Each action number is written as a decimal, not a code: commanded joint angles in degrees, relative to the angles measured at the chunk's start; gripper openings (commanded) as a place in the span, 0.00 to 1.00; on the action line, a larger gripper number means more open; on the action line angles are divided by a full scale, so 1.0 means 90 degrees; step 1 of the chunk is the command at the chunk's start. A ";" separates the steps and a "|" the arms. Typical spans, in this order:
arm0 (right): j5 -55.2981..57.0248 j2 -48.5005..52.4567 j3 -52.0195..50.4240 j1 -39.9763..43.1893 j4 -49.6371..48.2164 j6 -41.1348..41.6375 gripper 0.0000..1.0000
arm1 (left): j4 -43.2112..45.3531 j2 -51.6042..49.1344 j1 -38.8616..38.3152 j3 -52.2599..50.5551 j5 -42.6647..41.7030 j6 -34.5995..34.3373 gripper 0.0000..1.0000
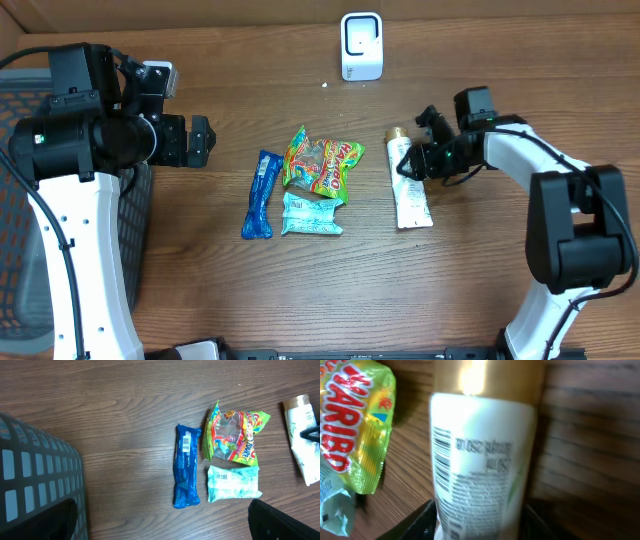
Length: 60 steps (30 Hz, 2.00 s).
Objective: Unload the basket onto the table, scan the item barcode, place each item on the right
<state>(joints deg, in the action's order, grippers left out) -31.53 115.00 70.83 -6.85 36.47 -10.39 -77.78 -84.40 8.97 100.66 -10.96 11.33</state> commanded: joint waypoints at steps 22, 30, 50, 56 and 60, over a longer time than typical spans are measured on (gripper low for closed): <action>-0.0056 0.0430 0.0639 0.0379 0.1702 -0.0066 0.72 | 0.0005 0.0007 0.0000 0.0041 -0.0053 0.0029 1.00; -0.0034 0.0442 -0.0204 0.0236 0.0712 -0.0036 0.67 | 0.0007 0.0007 0.0000 0.0041 -0.0053 0.0029 1.00; -0.0085 0.0442 -0.0597 0.0226 0.0726 0.0619 0.27 | 0.0007 0.0002 0.0000 0.0041 -0.0053 0.0029 1.00; -0.0138 0.0440 -0.0488 0.0228 0.0525 0.1345 0.04 | 0.0007 0.0002 0.0000 0.0041 -0.0053 0.0029 1.00; -0.0172 0.0270 -0.0058 0.0226 0.0903 0.1399 0.04 | 0.0005 0.0005 0.0000 0.0041 -0.0053 0.0029 1.00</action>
<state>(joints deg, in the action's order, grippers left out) -41.87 115.59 68.75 -3.99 43.16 0.30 -77.78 -84.40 8.97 100.66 -10.96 11.35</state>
